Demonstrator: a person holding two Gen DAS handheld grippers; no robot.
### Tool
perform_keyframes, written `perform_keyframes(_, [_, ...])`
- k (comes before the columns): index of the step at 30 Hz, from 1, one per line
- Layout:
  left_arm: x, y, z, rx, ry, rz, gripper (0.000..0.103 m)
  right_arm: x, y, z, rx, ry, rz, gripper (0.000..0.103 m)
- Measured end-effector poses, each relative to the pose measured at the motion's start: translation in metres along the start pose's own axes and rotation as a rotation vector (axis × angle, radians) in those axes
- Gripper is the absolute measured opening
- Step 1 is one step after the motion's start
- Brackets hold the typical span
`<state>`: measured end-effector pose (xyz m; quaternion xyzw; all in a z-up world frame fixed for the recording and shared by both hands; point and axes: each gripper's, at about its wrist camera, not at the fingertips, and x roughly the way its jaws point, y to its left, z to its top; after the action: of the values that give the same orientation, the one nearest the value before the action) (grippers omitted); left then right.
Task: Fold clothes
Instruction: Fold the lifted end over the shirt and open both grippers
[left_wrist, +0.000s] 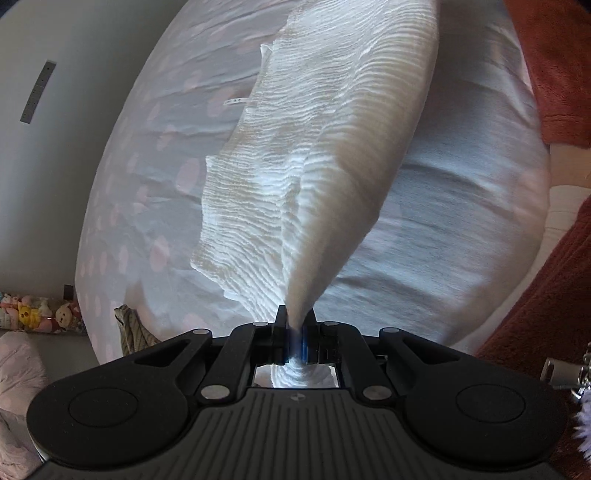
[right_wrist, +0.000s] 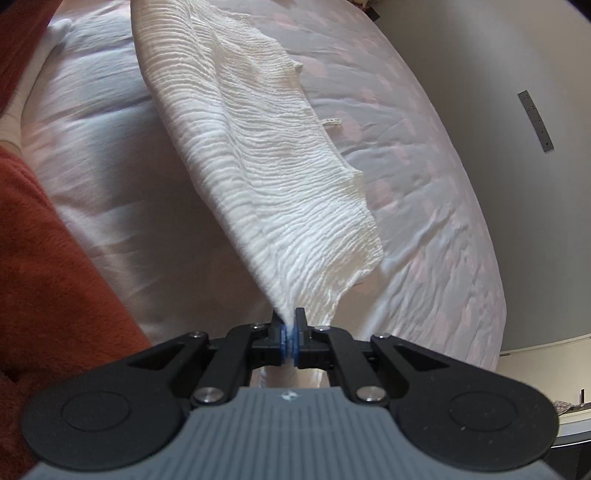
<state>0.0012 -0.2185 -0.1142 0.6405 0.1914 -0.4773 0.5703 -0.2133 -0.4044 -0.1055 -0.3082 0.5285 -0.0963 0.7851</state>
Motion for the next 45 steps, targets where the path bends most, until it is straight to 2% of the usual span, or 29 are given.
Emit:
perform_keyframes(6, [0.016,-0.009,-0.002,-0.029,0.047,-0.056,0.005,0.018,0.015,-0.001,0.021,0.051,0.028,0.004])
perform_keyframes(13, [-0.001,-0.003,-0.014,-0.069,0.056,-0.079,0.011,0.003,0.014,-0.005,0.016,0.081,0.034,0.007])
perform_keyframes(21, [-0.021,0.005,-0.025,-0.113,0.04,-0.077,0.011,-0.016,0.004,-0.018,0.035,0.095,0.015,0.008])
perform_keyframes(27, [-0.04,0.013,-0.032,-0.086,0.046,-0.036,0.011,-0.03,-0.012,-0.028,0.115,0.079,0.0,0.013])
perform_keyframes(30, [-0.049,0.024,-0.037,-0.104,0.046,-0.014,0.011,-0.034,-0.02,-0.029,0.174,0.056,-0.001,0.015])
perform_keyframes(34, [-0.059,0.048,-0.037,-0.205,0.001,-0.009,0.011,-0.036,-0.033,-0.026,0.298,0.012,0.021,0.016])
perform_keyframes(38, [-0.064,0.068,-0.028,-0.341,-0.081,-0.031,0.011,-0.035,-0.044,-0.022,0.423,-0.04,0.056,0.019])
perform_keyframes(45, [-0.054,0.101,-0.008,-0.644,-0.28,-0.152,0.012,-0.017,-0.062,-0.021,0.695,-0.12,0.148,0.027])
